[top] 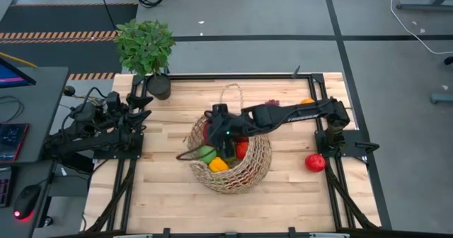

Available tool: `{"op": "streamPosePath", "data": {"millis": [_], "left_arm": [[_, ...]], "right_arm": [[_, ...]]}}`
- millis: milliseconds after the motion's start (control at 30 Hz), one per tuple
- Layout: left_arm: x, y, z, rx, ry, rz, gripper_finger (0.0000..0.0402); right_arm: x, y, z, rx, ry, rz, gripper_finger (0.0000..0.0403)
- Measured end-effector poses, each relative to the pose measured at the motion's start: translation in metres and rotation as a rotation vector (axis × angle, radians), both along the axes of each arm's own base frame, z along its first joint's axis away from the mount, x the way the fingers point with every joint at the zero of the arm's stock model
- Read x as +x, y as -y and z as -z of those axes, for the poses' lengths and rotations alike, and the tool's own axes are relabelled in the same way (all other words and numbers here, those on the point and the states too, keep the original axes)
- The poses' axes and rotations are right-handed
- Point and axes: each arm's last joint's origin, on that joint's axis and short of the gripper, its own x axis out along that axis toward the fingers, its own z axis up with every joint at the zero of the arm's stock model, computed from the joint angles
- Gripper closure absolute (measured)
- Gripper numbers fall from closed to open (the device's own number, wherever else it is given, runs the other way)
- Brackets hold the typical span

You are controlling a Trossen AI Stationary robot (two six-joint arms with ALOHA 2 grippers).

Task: Build produce basket
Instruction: Put the red pomegranate into the brown basket

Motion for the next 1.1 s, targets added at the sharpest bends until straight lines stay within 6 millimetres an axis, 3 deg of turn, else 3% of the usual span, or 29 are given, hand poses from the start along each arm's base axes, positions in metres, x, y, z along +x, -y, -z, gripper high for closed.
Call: {"op": "streamPosePath", "data": {"millis": [333,467,800,1000,1100], "left_arm": [[0.0,0.0,0.0,-0.001,-0.001,0.0,0.0012],[0.0,0.0,0.0,-0.001,-0.001,0.0,0.0012],[0.0,0.0,0.0,0.0,-0.001,0.0,0.0012],[0.0,0.0,0.0,0.0,0.0,0.0,0.0012],[0.0,0.0,0.0,0.0,0.0,0.0,0.0012]], "right_arm": [[0.001,-0.006,0.006,-0.107,-0.04,-0.048,0.0023],[0.0,-0.016,-0.001,-0.272,-0.016,-0.064,0.0023],[0.006,-0.044,-0.044,-0.811,0.18,-0.02,0.0023],[0.006,-0.047,-0.048,-0.846,0.187,-0.001,0.0023],[0.006,-0.046,-0.048,-0.748,0.238,0.069,0.0023]]}}
